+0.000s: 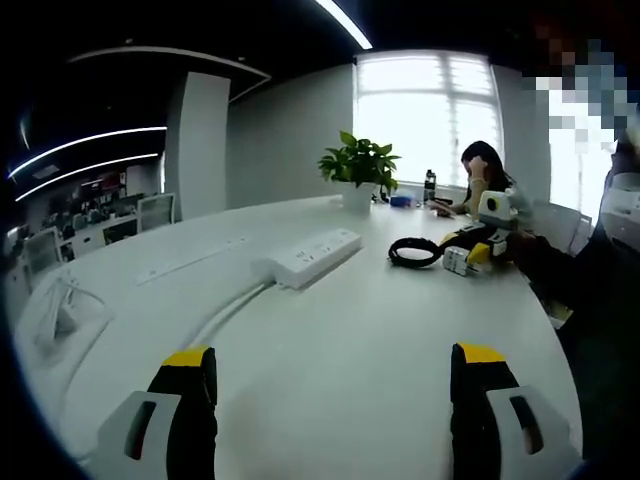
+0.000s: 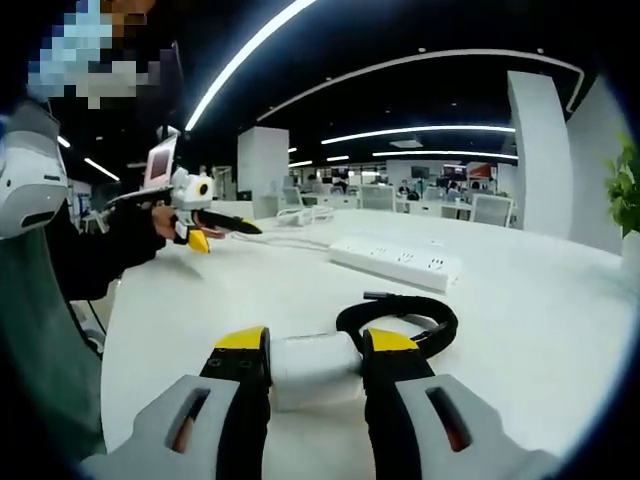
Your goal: Straighten the power strip on the desk, plug the charger into it
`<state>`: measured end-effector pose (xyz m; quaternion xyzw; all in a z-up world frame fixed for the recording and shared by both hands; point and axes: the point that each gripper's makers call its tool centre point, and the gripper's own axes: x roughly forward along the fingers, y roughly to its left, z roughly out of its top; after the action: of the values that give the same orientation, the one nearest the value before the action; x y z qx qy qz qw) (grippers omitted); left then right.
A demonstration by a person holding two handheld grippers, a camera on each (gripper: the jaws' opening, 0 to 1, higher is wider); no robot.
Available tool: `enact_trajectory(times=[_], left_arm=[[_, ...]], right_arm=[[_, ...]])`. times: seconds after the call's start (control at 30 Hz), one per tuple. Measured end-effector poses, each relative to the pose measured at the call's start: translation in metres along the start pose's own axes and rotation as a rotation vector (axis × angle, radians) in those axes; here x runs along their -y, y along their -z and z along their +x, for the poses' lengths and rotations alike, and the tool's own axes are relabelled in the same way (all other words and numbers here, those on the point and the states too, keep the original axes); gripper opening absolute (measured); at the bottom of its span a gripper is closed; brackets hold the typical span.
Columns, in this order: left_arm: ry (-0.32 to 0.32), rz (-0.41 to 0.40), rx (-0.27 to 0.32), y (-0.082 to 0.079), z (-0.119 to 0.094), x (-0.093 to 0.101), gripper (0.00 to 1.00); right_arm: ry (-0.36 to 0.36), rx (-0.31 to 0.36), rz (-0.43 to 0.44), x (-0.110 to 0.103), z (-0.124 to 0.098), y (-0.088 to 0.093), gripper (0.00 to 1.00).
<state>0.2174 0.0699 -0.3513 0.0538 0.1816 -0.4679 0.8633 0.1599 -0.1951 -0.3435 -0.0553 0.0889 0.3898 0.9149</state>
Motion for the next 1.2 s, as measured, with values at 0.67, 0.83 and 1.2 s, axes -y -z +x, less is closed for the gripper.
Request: enact_trajectory(times=[0.67,0.83,1.2], left_arm=[[0.016,0.009,0.005,0.0018,-0.0027,0.0012,0.99],[0.019,0.009,0.008,0.0016,-0.0032,0.0005,0.99],[0.026,0.010,0.013,0.0008,-0.0021,0.0003,0.99]], right_arm=[[0.164,-0.004,0.030,0.0024,-0.0015,0.0020,0.36],[0.208,-0.007,0.039,0.0035,-0.0011,0.0021,0.36],[0.296,-0.015,0.054,0.0084,0.0017,0.0014,0.36]])
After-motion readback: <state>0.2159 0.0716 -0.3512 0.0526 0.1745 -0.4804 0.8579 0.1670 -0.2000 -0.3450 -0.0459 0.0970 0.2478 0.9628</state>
